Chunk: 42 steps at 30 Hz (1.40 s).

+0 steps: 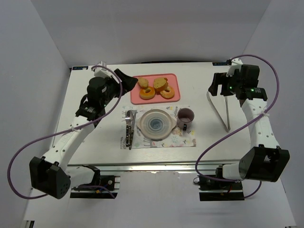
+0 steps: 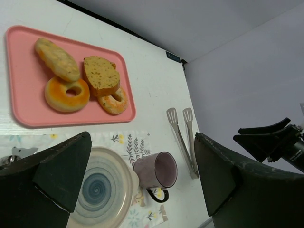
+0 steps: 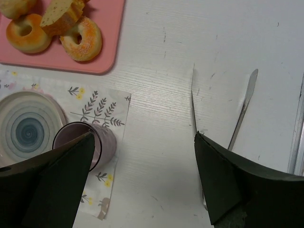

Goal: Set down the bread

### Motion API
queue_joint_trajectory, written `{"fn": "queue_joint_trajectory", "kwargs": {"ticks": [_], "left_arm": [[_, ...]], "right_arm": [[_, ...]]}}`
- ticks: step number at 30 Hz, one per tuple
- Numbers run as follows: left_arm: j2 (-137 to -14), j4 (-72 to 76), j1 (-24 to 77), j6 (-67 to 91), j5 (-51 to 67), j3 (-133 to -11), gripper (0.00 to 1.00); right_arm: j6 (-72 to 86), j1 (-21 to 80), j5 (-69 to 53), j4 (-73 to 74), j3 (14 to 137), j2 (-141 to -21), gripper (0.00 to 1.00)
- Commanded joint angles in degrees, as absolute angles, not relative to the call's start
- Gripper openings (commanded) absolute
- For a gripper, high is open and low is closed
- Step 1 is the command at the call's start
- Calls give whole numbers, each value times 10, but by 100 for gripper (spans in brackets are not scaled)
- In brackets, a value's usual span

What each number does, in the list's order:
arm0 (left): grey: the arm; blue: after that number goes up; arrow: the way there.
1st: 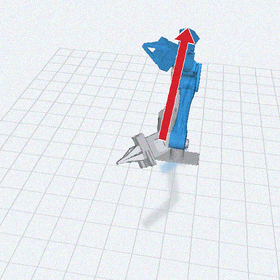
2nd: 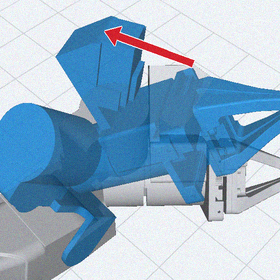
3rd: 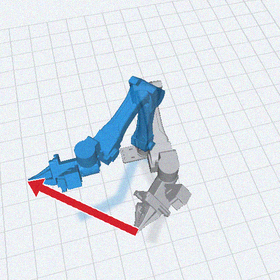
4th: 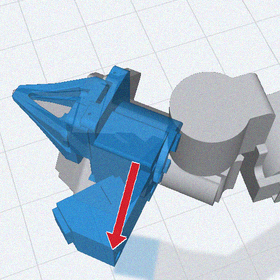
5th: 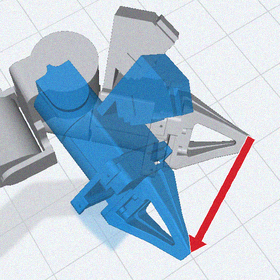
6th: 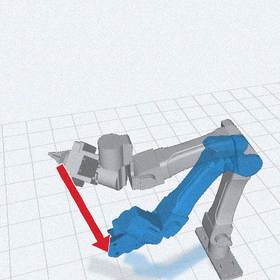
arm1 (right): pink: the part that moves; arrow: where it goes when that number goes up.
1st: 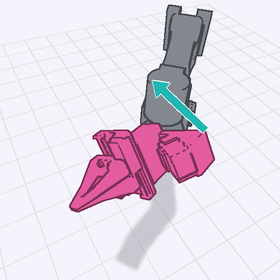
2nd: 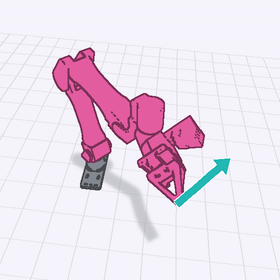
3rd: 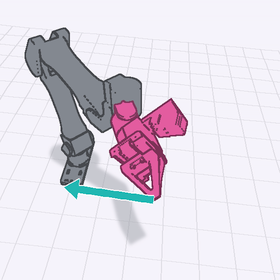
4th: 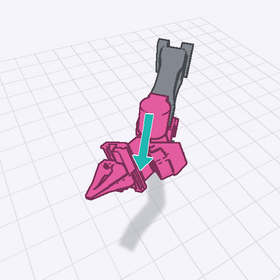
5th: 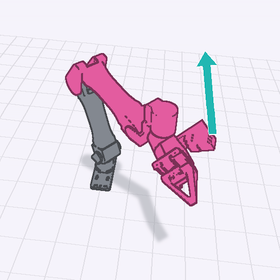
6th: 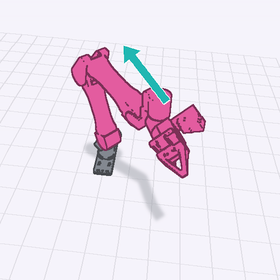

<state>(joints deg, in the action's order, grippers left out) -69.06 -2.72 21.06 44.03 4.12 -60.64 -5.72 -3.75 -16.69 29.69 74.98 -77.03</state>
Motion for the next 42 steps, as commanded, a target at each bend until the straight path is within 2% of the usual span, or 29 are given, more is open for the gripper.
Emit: {"fn": "queue_joint_trajectory", "kwargs": {"ticks": [1,4,5,6,7,8,11,12,13,14,15,16,28,42], "left_arm": [[-657,-39,209,444,22,-579,98],[-632,-53,209,441,16,-564,98],[-618,-58,209,441,11,-560,98],[-611,-61,209,441,8,-555,98],[-604,-66,209,442,8,-543,98],[-596,-68,209,443,8,-536,98],[-562,-73,209,453,-17,-507,98],[-553,-75,209,458,-24,-498,98],[-536,-76,209,461,-28,-491,98],[-527,-81,209,462,-31,-477,98],[-511,-83,209,467,-38,-469,98],[-503,-86,209,468,-41,-461,98],[-426,-153,209,481,-81,-410,98],[-442,-162,209,483,-91,-423,98]], "right_arm": [[-59,-42,-151,301,774,-766,89],[-156,-52,-188,331,762,-761,89],[-190,-54,-185,331,753,-765,78],[-199,-58,-179,337,745,-772,61],[-206,-63,-178,351,742,-779,5],[-213,-69,-181,357,737,-789,0],[-250,-98,-219,372,715,-800,0],[-272,-102,-224,380,712,-803,10],[-279,-102,-223,385,704,-805,37],[-279,-102,-210,381,699,-812,78],[-292,-102,-204,381,694,-816,86],[-294,-102,-184,376,681,-820,90],[-293,-102,-20,266,638,-932,89],[-277,-103,-25,231,683,-1065,87]]}}
